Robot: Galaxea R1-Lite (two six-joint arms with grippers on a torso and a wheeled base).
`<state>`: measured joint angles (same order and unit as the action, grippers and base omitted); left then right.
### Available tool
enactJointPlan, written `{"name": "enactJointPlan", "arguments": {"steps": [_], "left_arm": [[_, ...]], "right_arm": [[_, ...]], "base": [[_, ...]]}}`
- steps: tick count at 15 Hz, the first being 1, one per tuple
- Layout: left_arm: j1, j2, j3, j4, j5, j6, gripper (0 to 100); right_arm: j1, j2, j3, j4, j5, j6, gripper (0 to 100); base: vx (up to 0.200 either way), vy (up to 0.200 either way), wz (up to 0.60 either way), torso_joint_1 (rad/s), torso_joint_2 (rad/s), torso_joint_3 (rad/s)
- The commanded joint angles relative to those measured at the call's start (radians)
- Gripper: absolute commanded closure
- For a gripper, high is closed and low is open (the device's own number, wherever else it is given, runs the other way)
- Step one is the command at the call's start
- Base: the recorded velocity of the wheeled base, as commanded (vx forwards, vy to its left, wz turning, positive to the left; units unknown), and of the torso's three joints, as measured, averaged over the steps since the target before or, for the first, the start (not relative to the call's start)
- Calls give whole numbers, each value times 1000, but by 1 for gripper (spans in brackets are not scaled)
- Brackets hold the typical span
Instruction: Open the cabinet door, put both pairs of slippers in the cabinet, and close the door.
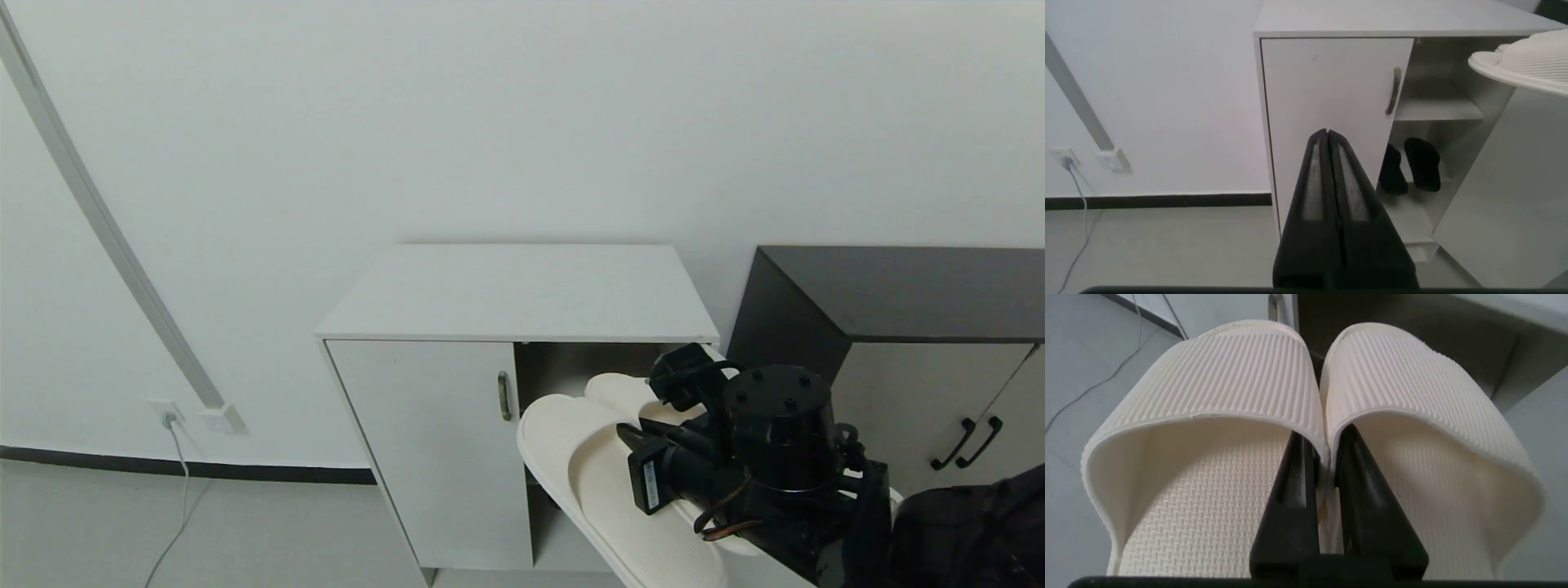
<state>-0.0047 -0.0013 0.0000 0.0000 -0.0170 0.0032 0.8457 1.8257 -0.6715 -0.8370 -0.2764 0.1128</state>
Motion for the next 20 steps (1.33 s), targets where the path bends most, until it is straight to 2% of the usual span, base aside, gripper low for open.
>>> {"name": "enactJointPlan", "arguments": {"steps": [1,11,20], "left_arm": [[0,1,0,0,0,0,100],[0,1,0,0,0,-2,100],[0,1,0,0,0,-2,100]], "right_arm": [[1,6,1,-1,0,-1,100],[1,24,15,-42,0,-16,100],[3,38,18,-56,0,-18,100]], "base": [[0,0,0,-222,535,300],[0,0,0,-213,531,314],[0,0,0,-156,484,327]]}}
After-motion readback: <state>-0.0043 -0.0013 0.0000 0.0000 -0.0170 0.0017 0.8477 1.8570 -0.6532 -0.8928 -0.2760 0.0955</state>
